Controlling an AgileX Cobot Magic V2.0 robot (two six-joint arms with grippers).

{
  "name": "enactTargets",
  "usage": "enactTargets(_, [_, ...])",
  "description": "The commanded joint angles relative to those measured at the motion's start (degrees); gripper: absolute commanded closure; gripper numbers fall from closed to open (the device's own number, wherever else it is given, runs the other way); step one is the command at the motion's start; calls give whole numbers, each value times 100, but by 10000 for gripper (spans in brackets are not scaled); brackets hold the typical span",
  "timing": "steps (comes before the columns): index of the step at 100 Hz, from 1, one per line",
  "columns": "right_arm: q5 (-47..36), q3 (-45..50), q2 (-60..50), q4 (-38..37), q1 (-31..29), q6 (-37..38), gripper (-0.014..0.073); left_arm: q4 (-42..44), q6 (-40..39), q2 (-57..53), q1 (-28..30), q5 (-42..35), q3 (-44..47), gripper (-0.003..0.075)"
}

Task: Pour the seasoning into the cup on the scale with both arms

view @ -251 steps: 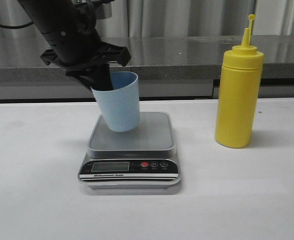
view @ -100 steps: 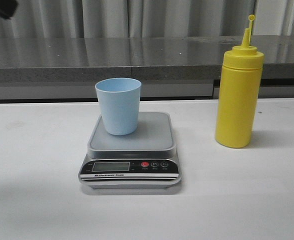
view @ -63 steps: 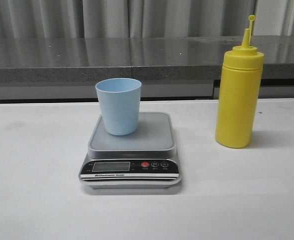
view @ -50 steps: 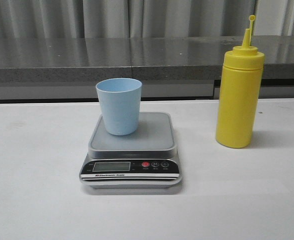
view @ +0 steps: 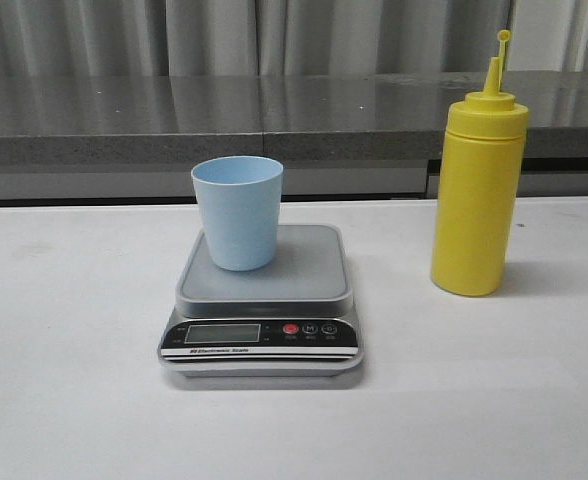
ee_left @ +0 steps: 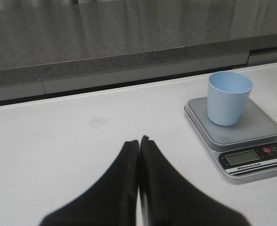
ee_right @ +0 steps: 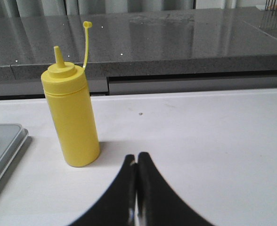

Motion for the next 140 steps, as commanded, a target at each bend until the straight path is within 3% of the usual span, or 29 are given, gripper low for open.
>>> enactTargets(1, [-292, -518, 584, 14, -29, -33, 661, -39, -29, 57, 7, -383, -144, 741])
enactTargets(24, [-126, -1268, 2289, 79, -23, -33, 661, -39, -29, 57, 7, -383, -144, 741])
enactTargets(37, [-521, -1482, 3155, 96, 53, -33, 645, -39, -29, 57, 7, -383, -144, 741])
enactTargets(44, [-924, -1511, 3501, 130, 191, -33, 587, -39, -29, 57, 7, -383, -144, 741])
enactTargets(51, [-1353, -1511, 3768, 130, 387, -33, 480, -39, -29, 57, 7, -383, -144, 741])
enactTargets(70, [-2317, -1505, 4389, 191, 862, -24, 21, -39, -29, 57, 7, -383, -144, 741])
enactTargets(76, [-2601, -1501, 4586, 293, 908, -23, -71, -39, -29, 57, 7, -383, -144, 741])
enactTargets(102, [-3391, -1501, 5574, 293, 939, 22, -45, -39, -29, 57, 7, -383, -144, 741])
enactTargets(121, [-5469, -1298, 6402, 191, 953, 40, -45, -39, -29, 57, 7, -383, -144, 741])
enactTargets(140, [-6583, -1293, 7434, -320, 953, 777, -45, -39, -29, 57, 7, -383, -144, 741])
